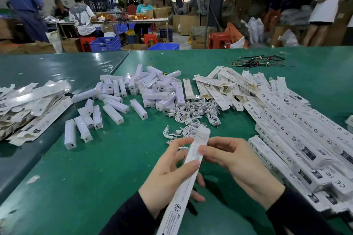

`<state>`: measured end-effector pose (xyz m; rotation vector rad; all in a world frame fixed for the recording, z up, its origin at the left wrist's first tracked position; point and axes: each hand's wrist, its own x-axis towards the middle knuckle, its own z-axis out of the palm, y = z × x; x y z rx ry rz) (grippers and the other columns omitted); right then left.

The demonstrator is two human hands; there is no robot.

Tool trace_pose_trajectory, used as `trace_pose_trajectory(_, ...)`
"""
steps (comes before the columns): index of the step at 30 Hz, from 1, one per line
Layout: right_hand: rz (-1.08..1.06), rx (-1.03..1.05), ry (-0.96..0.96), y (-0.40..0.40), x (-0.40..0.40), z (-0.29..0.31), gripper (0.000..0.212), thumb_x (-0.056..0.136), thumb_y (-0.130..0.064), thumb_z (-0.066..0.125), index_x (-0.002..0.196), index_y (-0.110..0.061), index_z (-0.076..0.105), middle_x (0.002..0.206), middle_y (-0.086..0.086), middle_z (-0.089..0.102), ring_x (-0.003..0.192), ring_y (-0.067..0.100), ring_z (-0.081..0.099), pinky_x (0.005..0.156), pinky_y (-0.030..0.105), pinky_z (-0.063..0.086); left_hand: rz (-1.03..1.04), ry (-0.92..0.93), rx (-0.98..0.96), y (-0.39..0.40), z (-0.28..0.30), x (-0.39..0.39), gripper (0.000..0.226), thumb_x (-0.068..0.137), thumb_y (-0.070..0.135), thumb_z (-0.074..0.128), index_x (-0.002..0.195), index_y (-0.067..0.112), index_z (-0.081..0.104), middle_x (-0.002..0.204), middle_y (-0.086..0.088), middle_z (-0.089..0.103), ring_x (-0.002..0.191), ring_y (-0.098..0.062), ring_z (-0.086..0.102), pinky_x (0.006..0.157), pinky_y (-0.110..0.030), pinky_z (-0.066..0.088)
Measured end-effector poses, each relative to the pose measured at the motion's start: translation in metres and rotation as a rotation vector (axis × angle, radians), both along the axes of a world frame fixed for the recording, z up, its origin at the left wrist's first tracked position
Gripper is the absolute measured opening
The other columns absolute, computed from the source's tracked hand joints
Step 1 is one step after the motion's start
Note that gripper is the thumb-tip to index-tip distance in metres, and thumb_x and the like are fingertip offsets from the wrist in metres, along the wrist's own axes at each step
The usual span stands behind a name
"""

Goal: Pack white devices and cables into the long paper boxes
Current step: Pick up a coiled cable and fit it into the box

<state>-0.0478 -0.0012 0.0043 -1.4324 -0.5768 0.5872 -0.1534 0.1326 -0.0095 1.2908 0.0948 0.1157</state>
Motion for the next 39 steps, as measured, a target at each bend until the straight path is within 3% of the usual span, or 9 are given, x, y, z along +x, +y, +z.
trace_pose_trajectory(7,-0.069,0.095,0.0,0.001,-0.003,0.0,0.022,0.063,-0.022,0.079,0.08,-0.008,0.079,0.087,0.012,0.077,0.075,0.015,0.07,0.072,0.021,0.055,0.035,0.015,-0.024,-0.002,0.002,-0.002,0.047,0.083,0.014,0.067,0.124,0.014,0.045,0.098,-0.018,0.062,0.072,-0.04,0.068,0.053,-0.042,0.059)
trace_pose_trajectory(10,-0.094,0.148,0.118,0.004,-0.003,0.0,0.014,0.063,-0.018,0.077,0.075,-0.011,0.078,0.084,0.013,0.076,0.071,0.017,0.07,0.066,0.021,0.056,0.042,0.013,-0.006,0.002,0.004,-0.003,0.042,0.086,0.016,0.067,0.123,0.012,0.046,0.098,-0.019,0.068,0.074,-0.032,0.07,0.047,-0.029,0.053)
trace_pose_trajectory(13,-0.084,0.178,0.27,0.006,-0.002,0.001,0.008,0.061,-0.018,0.076,0.068,-0.015,0.077,0.074,0.008,0.073,0.061,0.013,0.066,0.057,0.019,0.054,0.007,-0.019,-0.065,0.003,0.006,-0.004,0.038,0.084,0.013,0.066,0.119,0.014,0.051,0.1,-0.019,0.07,0.074,-0.025,0.068,0.053,-0.033,0.056)
trace_pose_trajectory(19,-0.09,0.215,0.292,0.008,-0.009,0.001,0.03,0.06,-0.028,0.077,0.084,-0.01,0.076,0.078,0.01,0.072,0.059,0.014,0.063,0.054,0.023,0.053,0.034,-0.13,-0.079,-0.002,0.002,-0.002,0.04,0.083,0.011,0.064,0.12,0.022,0.055,0.1,-0.018,0.071,0.084,-0.023,0.068,0.067,-0.031,0.056)
trace_pose_trajectory(24,0.002,0.25,0.361,0.011,-0.017,0.001,0.021,0.075,-0.027,0.069,0.091,-0.016,0.077,0.056,0.001,0.054,0.041,0.006,0.038,0.04,0.017,0.029,0.01,-0.206,-0.1,-0.01,0.001,-0.001,0.039,0.078,0.019,0.07,0.114,0.027,0.058,0.099,-0.025,0.068,0.089,-0.034,0.068,0.07,-0.038,0.057)
trace_pose_trajectory(26,-0.011,0.221,0.318,0.011,-0.015,0.002,0.033,0.074,-0.032,0.068,0.101,-0.016,0.075,0.075,0.009,0.071,0.051,0.013,0.052,0.043,0.02,0.038,0.059,-0.194,-0.062,-0.01,-0.002,0.0,0.041,0.077,0.022,0.07,0.115,0.024,0.056,0.096,-0.024,0.068,0.082,-0.032,0.066,0.069,-0.039,0.057)
trace_pose_trajectory(29,-0.024,0.207,0.276,0.01,-0.012,0.006,0.046,0.074,-0.046,0.064,0.112,-0.02,0.071,0.104,0.024,0.071,0.076,0.023,0.065,0.064,0.024,0.053,0.095,-0.174,-0.002,-0.007,-0.002,0.0,0.039,0.08,0.014,0.066,0.116,0.015,0.052,0.084,-0.011,0.07,0.068,-0.017,0.064,0.061,-0.028,0.054)
trace_pose_trajectory(34,-0.007,0.114,0.247,0.008,-0.007,0.007,0.045,0.069,-0.05,0.068,0.103,-0.021,0.075,0.095,0.013,0.075,0.077,0.018,0.069,0.064,0.023,0.054,0.071,-0.155,0.112,-0.007,-0.002,-0.002,0.035,0.077,0.022,0.072,0.108,0.019,0.057,0.08,-0.003,0.069,0.061,-0.01,0.061,0.056,-0.021,0.05)
trace_pose_trajectory(39,0.03,0.032,0.264,0.004,-0.005,0.004,0.04,0.071,-0.042,0.068,0.103,-0.02,0.076,0.096,0.011,0.075,0.079,0.017,0.069,0.065,0.024,0.054,0.084,-0.158,0.223,-0.007,-0.006,0.0,0.031,0.077,0.028,0.071,0.105,0.031,0.061,0.088,-0.005,0.07,0.068,-0.014,0.06,0.065,-0.026,0.05)
